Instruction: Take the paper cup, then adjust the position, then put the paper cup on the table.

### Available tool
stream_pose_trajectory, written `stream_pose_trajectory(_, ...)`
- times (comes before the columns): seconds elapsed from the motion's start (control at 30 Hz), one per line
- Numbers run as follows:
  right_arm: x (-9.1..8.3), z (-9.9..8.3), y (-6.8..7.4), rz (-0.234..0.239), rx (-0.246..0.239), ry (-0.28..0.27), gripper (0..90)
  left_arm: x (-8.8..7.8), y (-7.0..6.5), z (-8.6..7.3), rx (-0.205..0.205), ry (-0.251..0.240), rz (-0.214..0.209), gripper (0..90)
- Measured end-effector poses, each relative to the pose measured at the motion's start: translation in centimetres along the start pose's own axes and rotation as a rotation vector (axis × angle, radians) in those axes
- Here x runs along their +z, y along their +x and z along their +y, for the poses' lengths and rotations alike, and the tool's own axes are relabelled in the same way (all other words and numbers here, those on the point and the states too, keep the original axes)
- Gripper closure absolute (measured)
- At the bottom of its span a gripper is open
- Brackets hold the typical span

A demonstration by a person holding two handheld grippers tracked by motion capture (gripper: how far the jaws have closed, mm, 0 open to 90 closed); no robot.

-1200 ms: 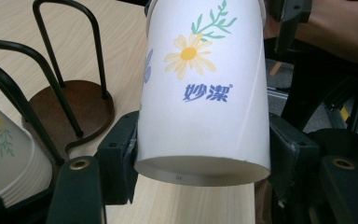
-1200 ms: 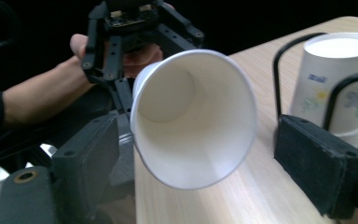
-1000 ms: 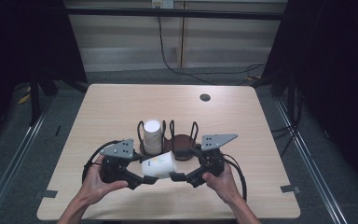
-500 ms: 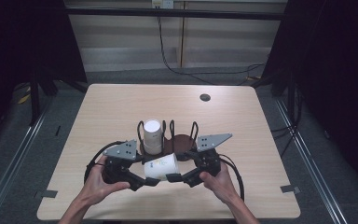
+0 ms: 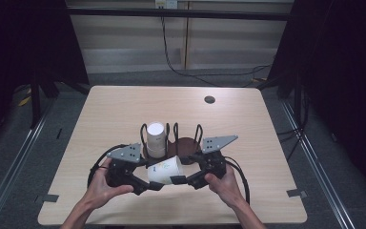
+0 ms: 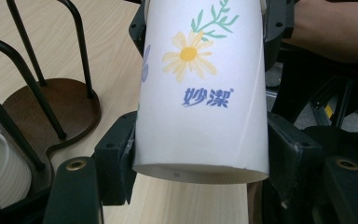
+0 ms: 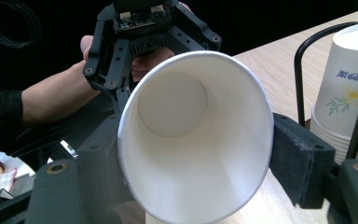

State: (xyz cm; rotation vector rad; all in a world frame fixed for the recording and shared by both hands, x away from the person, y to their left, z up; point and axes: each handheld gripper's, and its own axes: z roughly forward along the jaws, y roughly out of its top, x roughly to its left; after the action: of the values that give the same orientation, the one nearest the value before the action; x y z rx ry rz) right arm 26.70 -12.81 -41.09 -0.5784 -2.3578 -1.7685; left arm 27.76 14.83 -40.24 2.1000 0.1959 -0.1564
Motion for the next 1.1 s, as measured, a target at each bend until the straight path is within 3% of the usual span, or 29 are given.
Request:
stream_pose_trajectory(0.17,-0.1,0.0,0.2,-0.013,-0.008,-0.001,26.8,0.0,-0.1,0.1,0.003,0.007,0.008,32.8)
stream_pose_trajectory(0.33,-0.3,0.0,0.1,-0.027,-0.010,-0.006,27.0,0.2,-0.2,0.1,0.002,0.022,0.017,25.1)
stream_pose_trajectory(0.5,-0.6,0.1,0.1,-0.037,-0.013,-0.007,27.4,0.1,0.1,0.0,-0.032,0.026,0.045,16.3)
stream_pose_trajectory(1.1,-1.7,-0.1,-0.9,-0.085,0.015,-0.002,27.9,-0.5,1.3,-1.4,-0.054,0.078,0.102,16.1)
